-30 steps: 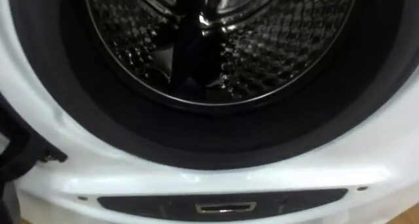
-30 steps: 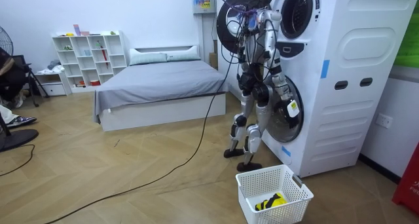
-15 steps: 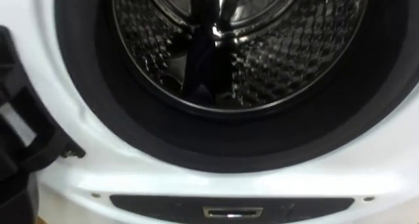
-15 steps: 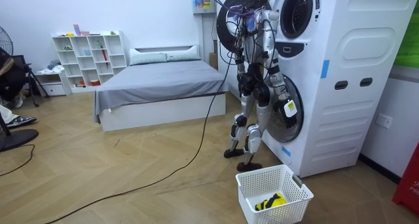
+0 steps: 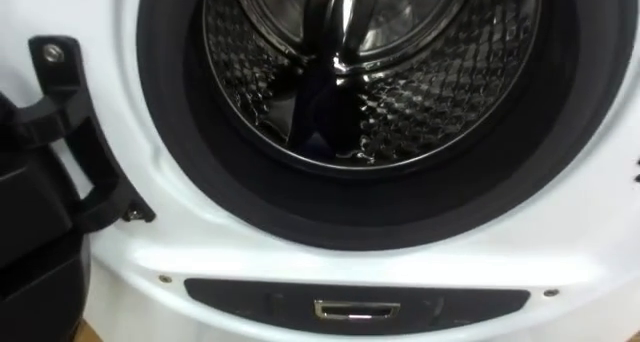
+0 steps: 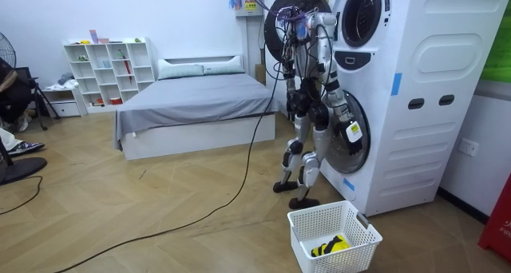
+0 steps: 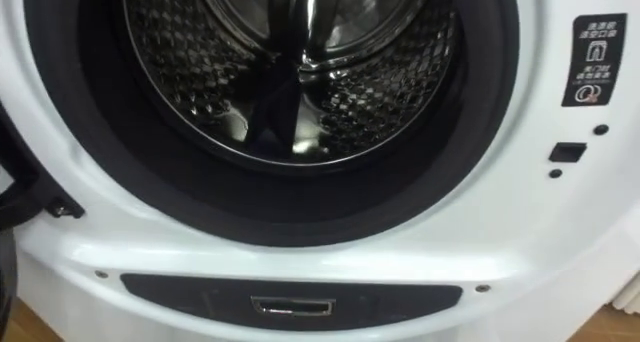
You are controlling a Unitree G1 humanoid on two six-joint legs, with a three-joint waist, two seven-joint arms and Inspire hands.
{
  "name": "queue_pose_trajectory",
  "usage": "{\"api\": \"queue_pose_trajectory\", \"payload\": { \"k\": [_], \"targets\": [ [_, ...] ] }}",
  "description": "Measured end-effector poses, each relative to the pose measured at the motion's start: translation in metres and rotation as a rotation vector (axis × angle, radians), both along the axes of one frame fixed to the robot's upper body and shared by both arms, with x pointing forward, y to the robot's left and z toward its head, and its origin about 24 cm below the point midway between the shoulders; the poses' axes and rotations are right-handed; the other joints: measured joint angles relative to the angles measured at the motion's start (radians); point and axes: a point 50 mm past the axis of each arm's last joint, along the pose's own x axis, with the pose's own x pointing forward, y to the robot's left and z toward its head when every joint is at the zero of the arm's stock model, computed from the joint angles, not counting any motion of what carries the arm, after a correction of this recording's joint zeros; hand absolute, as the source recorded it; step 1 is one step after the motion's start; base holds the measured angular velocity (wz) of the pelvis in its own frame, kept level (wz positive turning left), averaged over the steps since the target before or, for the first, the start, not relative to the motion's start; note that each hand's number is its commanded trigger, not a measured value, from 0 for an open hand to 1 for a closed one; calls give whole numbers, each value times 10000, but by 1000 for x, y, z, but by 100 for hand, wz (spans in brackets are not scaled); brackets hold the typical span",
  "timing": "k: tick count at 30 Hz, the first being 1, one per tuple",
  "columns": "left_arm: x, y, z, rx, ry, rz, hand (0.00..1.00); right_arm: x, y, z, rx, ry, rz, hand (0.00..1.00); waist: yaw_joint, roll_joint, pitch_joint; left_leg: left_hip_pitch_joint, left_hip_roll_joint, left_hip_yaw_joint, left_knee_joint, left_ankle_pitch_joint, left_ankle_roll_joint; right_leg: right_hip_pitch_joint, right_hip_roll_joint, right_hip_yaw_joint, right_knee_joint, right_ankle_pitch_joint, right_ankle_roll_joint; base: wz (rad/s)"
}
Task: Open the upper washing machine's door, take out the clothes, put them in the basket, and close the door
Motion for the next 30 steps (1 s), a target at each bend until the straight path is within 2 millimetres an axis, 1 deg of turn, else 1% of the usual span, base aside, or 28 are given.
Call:
{"api": "queue_pose_trajectory", "payload": {
  "k": [2,3,4,5,6,7,8,9,10,11,12,14,15,16,17,18,19,20,21,22,23,24,25,26,27,28,29,30],
  "targets": [
    [0,3,1,178,54,-195,0,4,2,1,22,29,602,0,75,-92,-35,-781,143,-17,1744,-147,-137,-310,19,14,506,-183,-121,-13],
    [0,3,1,221,39,-249,0,6,2,1,7,12,730,0,109,-97,-36,-1080,166,-70,2267,-143,-137,-418,19,-12,647,-200,-171,-23],
    [2,3,2,245,-26,-252,0,10,0,2,-107,-44,988,0,152,-35,-47,-1699,232,-293,3380,-102,-152,-611,89,-60,888,-253,-281,-20],
    [7,4,3,239,-149,-203,0,13,-2,3,-214,-93,1144,0,174,-39,-74,-2233,344,-473,4310,60,-252,-768,164,-70,1068,-292,-383,-16],
    [9,4,3,243,-214,-223,0,13,-2,3,-251,-92,1194,0,228,-49,-71,-2458,365,-579,4679,207,-251,-833,172,-70,1128,-311,-430,-21],
    [13,2,4,226,-370,-263,0,14,-5,4,-363,-83,1278,0,285,-55,-47,-2867,542,-615,5953,552,-234,-982,202,-62,1307,-357,-533,-30],
    [13,-1,3,139,-352,-237,0,15,-9,5,-488,-101,1337,0,275,54,-18,-2990,713,-662,7410,686,-307,-1023,243,-72,1511,-402,-601,-28],
    [13,-1,3,102,-367,-214,0,16,-10,6,-515,-125,1283,0,232,83,-19,-2928,789,-704,7899,737,-391,-1029,248,-75,1566,-414,-615,0],
    [19,-1,3,97,-516,-209,0,15,-11,6,-527,-153,1170,0,35,63,-16,-2702,991,-780,8230,842,-561,-1097,245,-147,1607,-410,-615,14],
    [25,-2,4,116,-703,-239,0,16,-12,6,-548,-199,1064,0,8,87,7,-2274,1165,-801,7966,946,-729,-1251,243,-173,1738,-405,-618,14],
    [30,-2,4,103,-801,-297,0,16,-13,7,-599,-226,1016,0,0,112,17,-2003,1202,-832,7711,945,-765,-1335,258,-190,1800,-393,-621,5],
    [49,-6,6,16,-1258,-525,0,19,-14,8,-744,-368,911,0,-161,185,28,-1032,1229,-1060,6097,827,-841,-1798,268,-342,1999,-299,-587,14],
    [53,-7,7,55,-1342,-684,0,22,-14,8,-784,-474,929,0,-210,205,46,-766,1223,-1108,5541,717,-963,-1901,266,-361,2089,-256,-579,16],
    [60,-8,8,34,-1550,-767,0,27,-14,10,-864,-712,942,0,-252,259,52,-268,1193,-1119,4268,206,-1104,-2278,263,-419,2271,-175,-544,5],
    [63,-8,9,37,-1679,-774,0,30,-13,10,-866,-809,947,0,-266,264,42,-64,1189,-1119,3681,-157,-1193,-2488,238,-421,2379,-148,-519,4],
    [73,-9,11,-48,-2037,-688,0,36,-12,12,-889,-1011,1047,0,-293,331,-3,240,1166,-1164,2554,-761,-1181,-2917,178,-484,2506,15,-461,0],
    [78,-10,12,-94,-2216,-762,0,42,-12,14,-939,-1167,1133,0,-329,362,13,399,1156,-1155,1594,-1165,-1063,-3303,145,-516,2553,263,-390,0],
    [83,-11,14,-107,-2399,-851,0,45,-12,14,-1000,-1209,1268,0,-368,385,19,520,1124,-1100,759,-1449,-918,-3653,113,-527,2592,510,-294,0],
    [85,-11,14,-122,-2455,-878,0,48,-11,15,-1061,-1265,1421,0,-355,399,23,527,1014,-1066,462,-1552,-790,-3794,87,-530,2583,674,-238,-8],
    [86,-12,14,-174,-2479,-876,0,51,-11,16,-1114,-1303,1552,0,-386,347,32,339,811,-973,296,-1691,-521,-4009,-41,-424,2523,1021,-108,-17],
    [83,-13,13,-211,-2371,-945,0,54,-11,17,-1178,-1361,1707,0,-346,275,16,79,554,-832,475,-1693,-217,-4084,-203,-297,2289,1445,59,-22],
    [82,-13,12,-236,-2327,-954,0,53,-11,17,-1204,-1316,1765,0,-340,236,-6,-40,393,-765,593,-1633,-108,-4080,-290,-177,2116,1691,136,-26],
    [73,-12,10,-323,-2112,-720,0,51,-12,16,-1284,-1249,1863,0,-330,193,-24,-226,164,-554,747,-1526,121,-4036,-443,-52,1736,2141,255,-24],
    [64,-9,8,-286,-1831,-558,0,51,-12,16,-1341,-1216,1947,0,-349,121,-41,-362,-79,-423,878,-1431,334,-3988,-626,129,1445,2587,453,-20],
    [59,-7,7,-219,-1688,-522,0,51,-12,16,-1368,-1216,1937,0,-405,195,17,-425,-105,-234,965,-1438,427,-3974,-731,141,1508,2681,541,6],
    [47,-4,5,-20,-1349,-529,0,48,-15,16,-1438,-1154,1717,0,-646,223,33,-548,-46,26,1244,-1503,560,-3969,-934,43,2491,2154,662,39],
    [42,-3,4,132,-1209,-603,0,43,-19,15,-1551,-955,1540,0,-709,186,46,-585,22,280,1330,-1421,575,-3844,-1145,1,3674,1306,749,55],
    [42,-2,4,159,-1223,-584,0,40,-21,15,-1619,-829,1483,0,-704,209,31,-597,94,489,1333,-1357,555,-3737,-1269,-1,4202,939,767,74]
  ]
}}
